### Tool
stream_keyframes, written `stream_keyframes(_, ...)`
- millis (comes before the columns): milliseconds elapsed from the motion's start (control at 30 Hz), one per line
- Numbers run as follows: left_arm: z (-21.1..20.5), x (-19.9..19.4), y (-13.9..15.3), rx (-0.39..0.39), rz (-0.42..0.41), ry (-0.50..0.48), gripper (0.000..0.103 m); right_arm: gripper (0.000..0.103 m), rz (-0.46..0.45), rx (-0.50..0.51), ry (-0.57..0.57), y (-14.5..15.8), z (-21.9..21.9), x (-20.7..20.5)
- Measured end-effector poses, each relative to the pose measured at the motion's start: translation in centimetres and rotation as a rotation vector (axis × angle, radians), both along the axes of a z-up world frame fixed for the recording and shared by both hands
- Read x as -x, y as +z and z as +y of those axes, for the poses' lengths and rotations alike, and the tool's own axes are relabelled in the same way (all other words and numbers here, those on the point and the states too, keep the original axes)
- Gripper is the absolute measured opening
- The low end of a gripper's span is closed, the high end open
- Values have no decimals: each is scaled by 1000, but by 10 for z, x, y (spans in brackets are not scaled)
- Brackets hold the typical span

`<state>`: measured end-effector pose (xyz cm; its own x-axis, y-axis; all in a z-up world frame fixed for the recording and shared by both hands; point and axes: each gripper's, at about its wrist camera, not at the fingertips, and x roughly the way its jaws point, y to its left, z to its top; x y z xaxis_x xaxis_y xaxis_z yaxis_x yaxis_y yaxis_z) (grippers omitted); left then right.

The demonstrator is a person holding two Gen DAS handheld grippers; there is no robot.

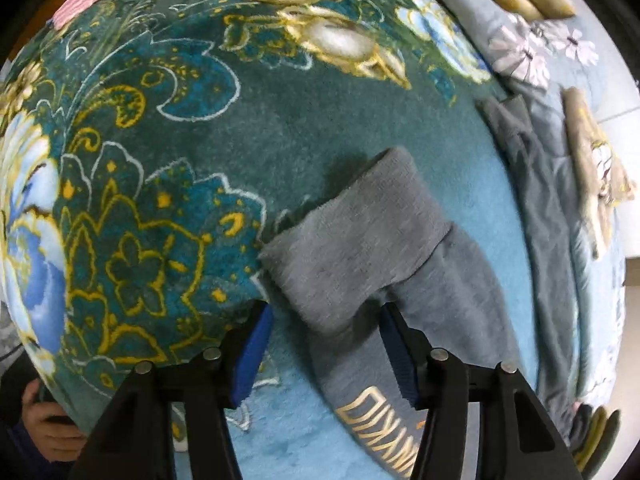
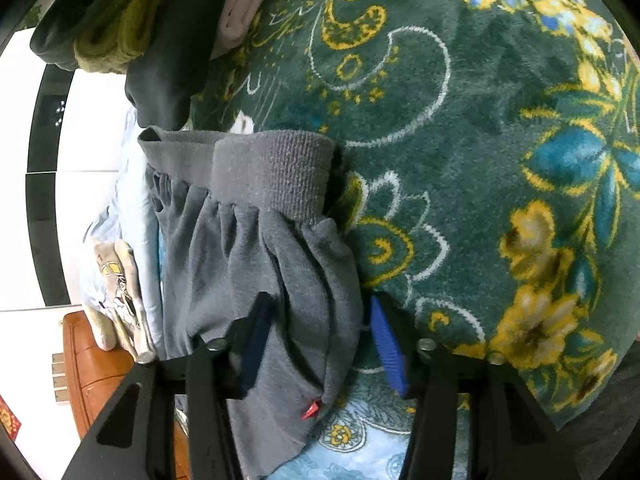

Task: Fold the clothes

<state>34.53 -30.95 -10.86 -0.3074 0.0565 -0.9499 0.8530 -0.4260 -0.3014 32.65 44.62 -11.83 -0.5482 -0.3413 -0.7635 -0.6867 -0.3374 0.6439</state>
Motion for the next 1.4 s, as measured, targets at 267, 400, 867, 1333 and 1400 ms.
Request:
stream_keyframes(267, -7, 18, 29, -71, 161, 110, 12, 8, 90, -22, 22, 35, -4, 10)
stream_keyframes(400, -14, 63, 65, -85, 240, 60, 12, 7, 194, -37, 53, 79, -7, 28)
stream_keyframes(867, -81, 284, 50, -130, 9, 63, 10, 7, 89, -229, 234, 141, -26, 206)
stream_keyframes(1333, -56, 302, 28, -114, -57, -160, 51, 7, -20, -293, 338, 117, -39, 243)
stream_keyframes(1400, -51, 302, 23, -111, -76, -164, 51, 7, -17, -292, 338, 118, -38, 240)
